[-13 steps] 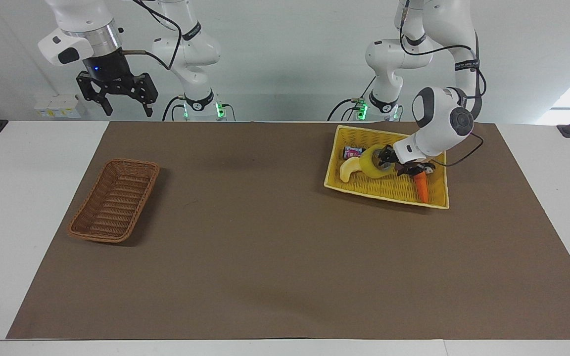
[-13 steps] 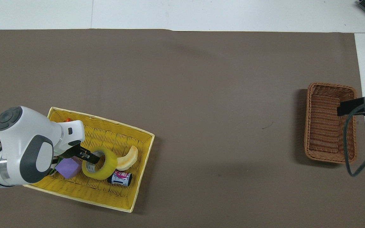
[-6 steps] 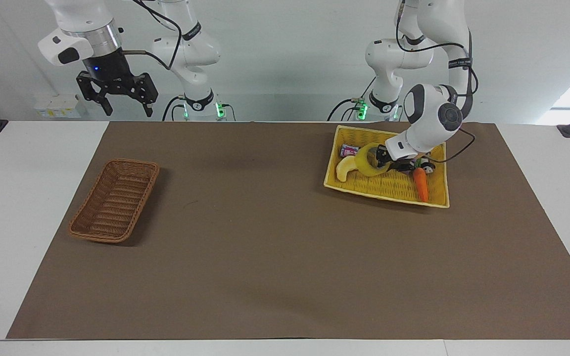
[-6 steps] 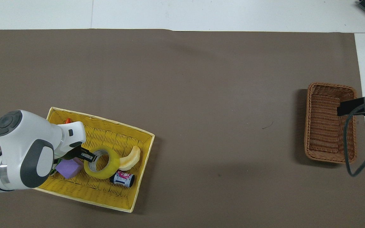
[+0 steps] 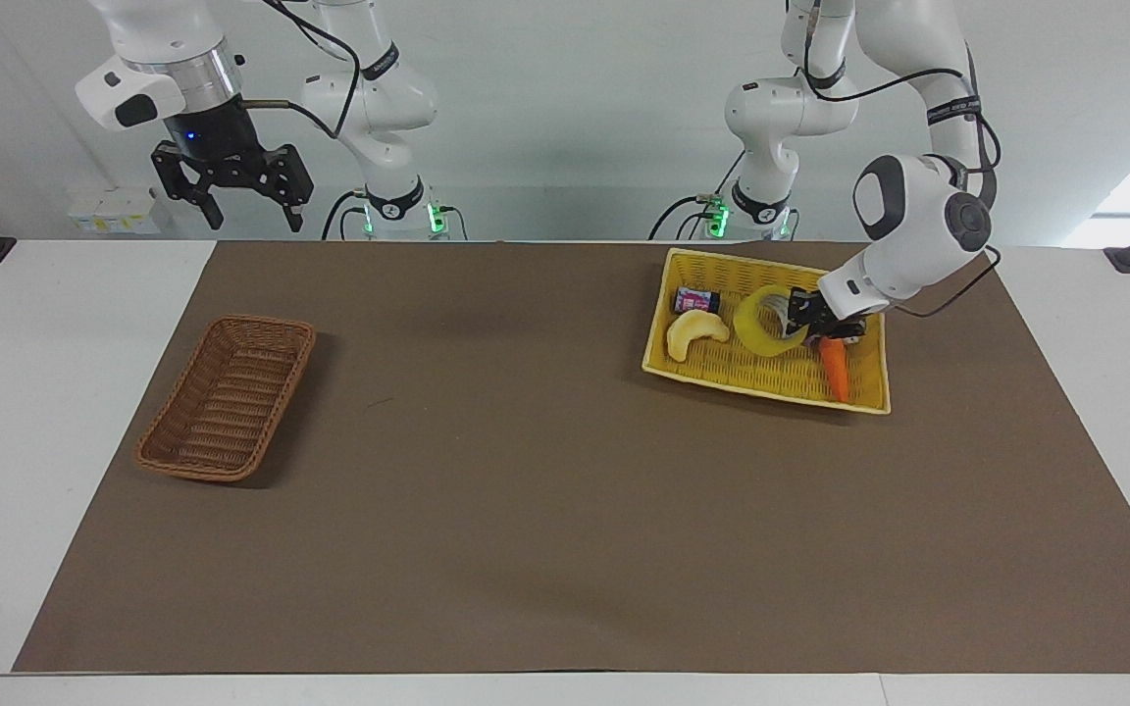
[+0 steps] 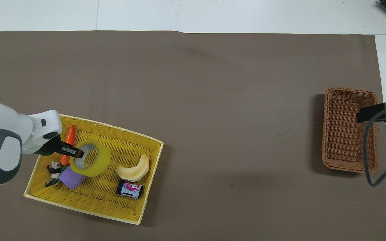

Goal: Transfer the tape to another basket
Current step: 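Grasp the yellow tape roll with the left gripper and lift it, then carry the tape with the left gripper while the right gripper reaches it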

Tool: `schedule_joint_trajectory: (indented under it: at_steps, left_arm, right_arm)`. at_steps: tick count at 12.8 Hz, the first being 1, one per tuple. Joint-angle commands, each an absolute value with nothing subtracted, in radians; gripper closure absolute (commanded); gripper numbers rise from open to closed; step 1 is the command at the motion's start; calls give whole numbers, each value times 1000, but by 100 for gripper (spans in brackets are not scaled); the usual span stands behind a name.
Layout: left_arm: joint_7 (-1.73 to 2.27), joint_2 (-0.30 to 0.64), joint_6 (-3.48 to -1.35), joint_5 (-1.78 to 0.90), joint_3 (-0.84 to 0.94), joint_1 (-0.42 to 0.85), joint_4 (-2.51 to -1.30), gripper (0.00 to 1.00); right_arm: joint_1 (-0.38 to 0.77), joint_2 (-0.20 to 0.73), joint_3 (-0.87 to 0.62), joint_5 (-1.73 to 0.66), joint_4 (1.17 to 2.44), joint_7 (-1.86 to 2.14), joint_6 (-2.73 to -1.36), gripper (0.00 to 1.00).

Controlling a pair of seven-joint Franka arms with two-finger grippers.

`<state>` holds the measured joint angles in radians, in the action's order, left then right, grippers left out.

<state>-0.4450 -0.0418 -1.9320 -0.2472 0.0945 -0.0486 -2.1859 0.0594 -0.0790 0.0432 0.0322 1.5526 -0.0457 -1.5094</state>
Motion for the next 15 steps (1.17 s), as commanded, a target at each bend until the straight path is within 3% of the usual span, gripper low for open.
schedule_joint_trajectory:
  at_steps: [1, 5, 15]
  left_arm:
    - [-358, -41, -1898, -256, 101, -55, -2120, 100]
    - [-81, -40, -1898, -256, 115, -17, -2043, 100]
    - [556, 2, -1902, -267, 115, 297, -1882, 100]
  right_arm:
    - [51, -87, 41, 14, 1552, -17, -1494, 0]
    - [51, -87, 41, 14, 1552, -17, -1496, 0]
    - [52, -90, 41, 15, 1554, -15, -1483, 0]
